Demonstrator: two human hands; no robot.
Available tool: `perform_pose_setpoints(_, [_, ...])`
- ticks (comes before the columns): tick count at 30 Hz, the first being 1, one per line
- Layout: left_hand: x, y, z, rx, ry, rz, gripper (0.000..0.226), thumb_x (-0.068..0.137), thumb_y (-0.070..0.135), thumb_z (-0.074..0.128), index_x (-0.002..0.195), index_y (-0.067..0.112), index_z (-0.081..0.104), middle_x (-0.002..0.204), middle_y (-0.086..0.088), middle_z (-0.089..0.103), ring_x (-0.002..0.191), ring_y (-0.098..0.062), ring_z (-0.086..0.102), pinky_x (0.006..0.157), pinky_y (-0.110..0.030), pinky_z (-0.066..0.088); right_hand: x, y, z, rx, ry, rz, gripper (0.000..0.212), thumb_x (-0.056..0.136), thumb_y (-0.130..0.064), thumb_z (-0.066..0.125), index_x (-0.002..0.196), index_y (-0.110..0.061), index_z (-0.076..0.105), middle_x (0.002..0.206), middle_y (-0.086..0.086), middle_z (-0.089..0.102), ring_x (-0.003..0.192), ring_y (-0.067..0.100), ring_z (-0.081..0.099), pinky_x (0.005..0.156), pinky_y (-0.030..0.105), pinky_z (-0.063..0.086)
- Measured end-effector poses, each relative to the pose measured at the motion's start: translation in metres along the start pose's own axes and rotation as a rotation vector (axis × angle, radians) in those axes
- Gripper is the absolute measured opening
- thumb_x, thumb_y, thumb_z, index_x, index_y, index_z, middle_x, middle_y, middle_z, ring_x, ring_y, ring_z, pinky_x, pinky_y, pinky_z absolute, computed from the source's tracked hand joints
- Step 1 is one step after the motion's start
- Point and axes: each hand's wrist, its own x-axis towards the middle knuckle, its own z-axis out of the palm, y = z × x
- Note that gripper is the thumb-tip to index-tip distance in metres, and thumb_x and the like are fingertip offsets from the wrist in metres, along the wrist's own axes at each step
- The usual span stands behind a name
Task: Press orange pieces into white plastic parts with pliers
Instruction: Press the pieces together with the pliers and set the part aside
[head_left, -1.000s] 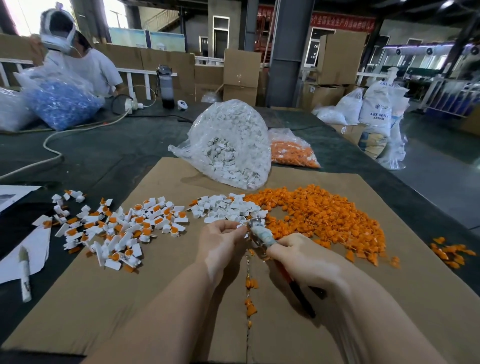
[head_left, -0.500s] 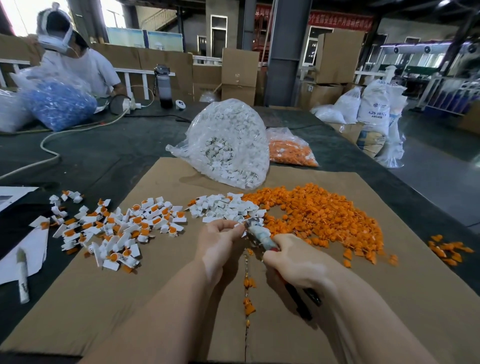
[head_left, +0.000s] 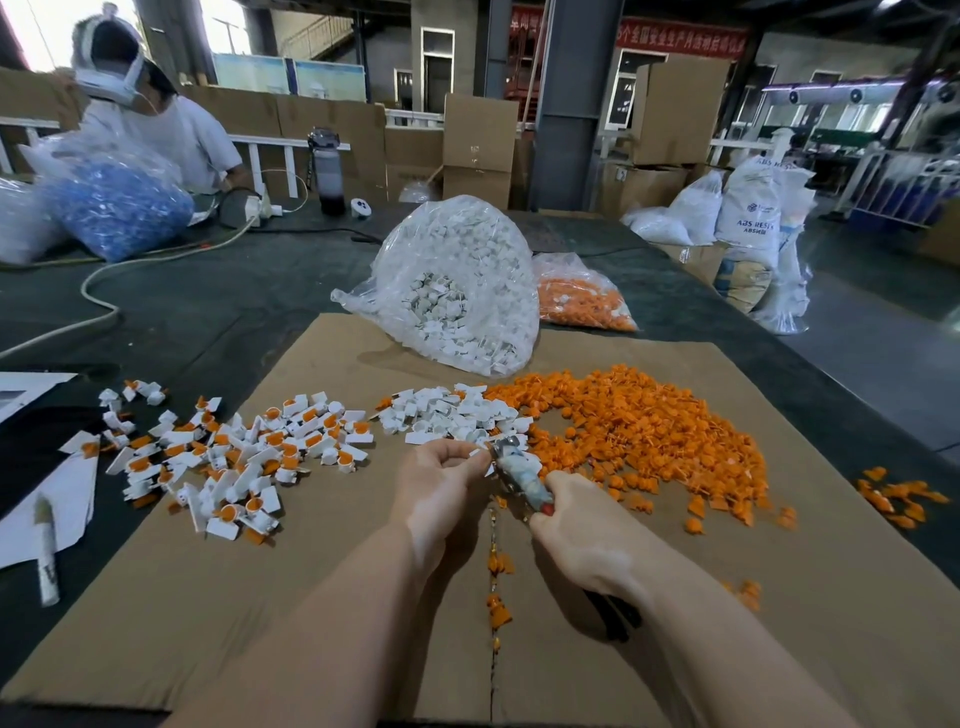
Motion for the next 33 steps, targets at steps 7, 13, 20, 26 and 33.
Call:
perform_pose_setpoints(7, [-0.003,0.002,-0.001,-0.018,0.005,0.004,0.008,0.088,0.010,0.063,0.093,0.005,0.064,0.081,-0.010,0.068,0.060,-0.010,0.060,0.042,-0.010,0.043,-0.001,-0.002,-0.004,-0.009,-0.014,0.014,0.015,0.095,-0.032,0.046,0.089,-0.019,0.041,0.079,-0.004,0.043,0.065,0.011,0.042,0.054,0.025,0.031])
perform_pose_setpoints(13, [-0.004,0.003,-0.002,-0.005,0.000,-0.002,0.005,0.088,0.011,0.062,0.090,0.007,0.063,0.083,-0.010,0.068,0.067,-0.013,0.062,0.046,-0.012,0.046,-0.003,-0.004,-0.005,0.026,-0.028,-0.011,0.018,0.094,-0.038,0.050,0.094,-0.021,0.044,0.082,-0.006,0.045,0.069,0.010,0.044,0.056,0.024,0.033])
perform_pose_setpoints(20, [-0.004,0.001,-0.003,0.007,0.006,0.012,0.001,0.088,0.013,0.062,0.087,0.012,0.063,0.083,-0.007,0.068,0.072,-0.013,0.063,0.056,-0.018,0.046,-0.002,-0.001,0.001,0.005,0.039,-0.029,0.018,0.093,-0.038,0.052,0.095,-0.023,0.043,0.080,-0.009,0.043,0.070,0.009,0.043,0.053,0.022,0.030])
perform_pose_setpoints(26, [-0.004,-0.001,-0.005,-0.038,0.018,0.047,0.008,0.088,0.010,0.061,0.094,0.005,0.063,0.086,-0.013,0.068,0.063,-0.011,0.065,0.045,-0.011,0.045,-0.006,0.010,-0.002,0.126,0.131,-0.051,0.032,0.082,-0.055,0.058,0.079,-0.026,0.044,0.085,-0.013,0.042,0.072,0.005,0.042,0.056,0.022,0.031])
perform_pose_setpoints(33, [-0.001,-0.014,-0.004,0.341,-0.032,0.260,0.014,0.090,0.017,0.059,0.099,0.018,0.071,0.098,0.005,0.067,0.097,-0.006,0.057,0.084,-0.018,0.039,0.006,0.048,-0.009,-0.259,0.498,0.102,0.053,0.080,-0.063,0.055,0.103,-0.016,0.048,0.103,0.001,0.051,0.103,0.019,0.048,0.082,0.028,0.041])
